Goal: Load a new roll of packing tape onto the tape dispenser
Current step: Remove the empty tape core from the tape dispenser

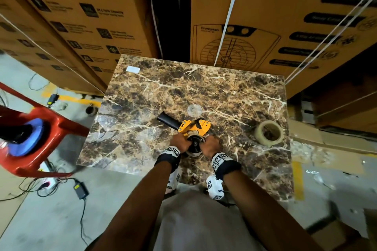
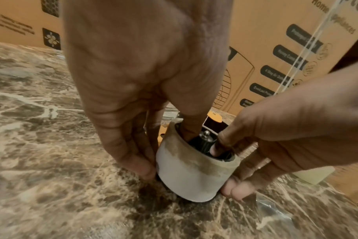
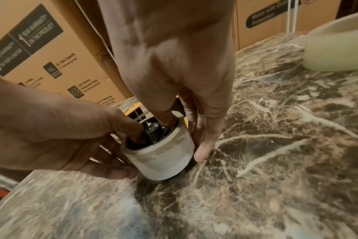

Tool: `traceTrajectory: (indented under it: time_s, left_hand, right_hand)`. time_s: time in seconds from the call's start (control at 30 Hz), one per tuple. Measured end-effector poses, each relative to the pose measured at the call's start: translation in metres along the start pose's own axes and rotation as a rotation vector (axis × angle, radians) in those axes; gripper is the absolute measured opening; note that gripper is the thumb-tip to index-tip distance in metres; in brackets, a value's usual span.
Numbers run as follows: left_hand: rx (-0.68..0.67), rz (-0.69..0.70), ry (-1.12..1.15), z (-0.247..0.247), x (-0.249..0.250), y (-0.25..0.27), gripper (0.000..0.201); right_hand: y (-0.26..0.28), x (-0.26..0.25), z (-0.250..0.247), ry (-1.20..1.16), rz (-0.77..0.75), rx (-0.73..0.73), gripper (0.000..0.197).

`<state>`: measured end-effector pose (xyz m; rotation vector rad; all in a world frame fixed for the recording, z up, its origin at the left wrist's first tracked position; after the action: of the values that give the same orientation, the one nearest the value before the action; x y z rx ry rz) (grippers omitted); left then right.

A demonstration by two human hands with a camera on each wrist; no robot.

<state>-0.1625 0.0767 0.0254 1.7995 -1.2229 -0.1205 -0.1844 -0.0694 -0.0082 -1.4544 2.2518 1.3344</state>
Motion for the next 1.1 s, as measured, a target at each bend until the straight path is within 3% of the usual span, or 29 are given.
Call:
traceTrajectory:
  time_s: [0.13, 0.27, 0.47, 0.63, 0.87, 1.1]
  left_hand:
    - [-0.005, -0.039, 0.056, 0.000, -0.005, -0.004, 0.030]
    - [-0.015, -0.057, 0.059, 0.000, -0.004, 0.001, 0.027]
    - [0.021, -0.059, 0.042, 0.000, -0.003, 0.002, 0.029]
    - [-0.009, -0.060, 0.084, -0.003, -0.006, -0.001, 0.026]
    - [-0.032, -0.019, 0.081, -0.006, -0.002, 0.004, 0.025]
    - [0.018, -0.022, 0.031, -0.004, 0.002, 0.004, 0.022]
  right_hand:
    - [-0.002, 0.002, 0.001, -0.081, 0.035, 0.018, 0.019]
    - [0.002, 0.003, 0.003, -0.090, 0.061, 0.052, 0.047]
    - [0.003, -0.001, 0.000, -0.170, 0.186, 0.083, 0.042]
    - [-0.007, 0.004, 0.002, -0.254, 0.197, 0.049, 0.067]
    - [-0.001, -0.001, -0.004, -0.136, 0.242, -0.018, 0.040]
    - [-0.001, -0.002, -0.006, -0.131, 0.218, 0.020, 0.034]
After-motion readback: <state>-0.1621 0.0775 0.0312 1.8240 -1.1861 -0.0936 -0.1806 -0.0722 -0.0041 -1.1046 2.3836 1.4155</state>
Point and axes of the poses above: each hand's wrist, its own y-axis away from the middle knuckle, its own z-axis out of the palm, x = y × z, the point moved 2 cm from there along -y, towards the middle knuckle, and after that the axes turned 8 degrees about -z, right-handed, at the moved point
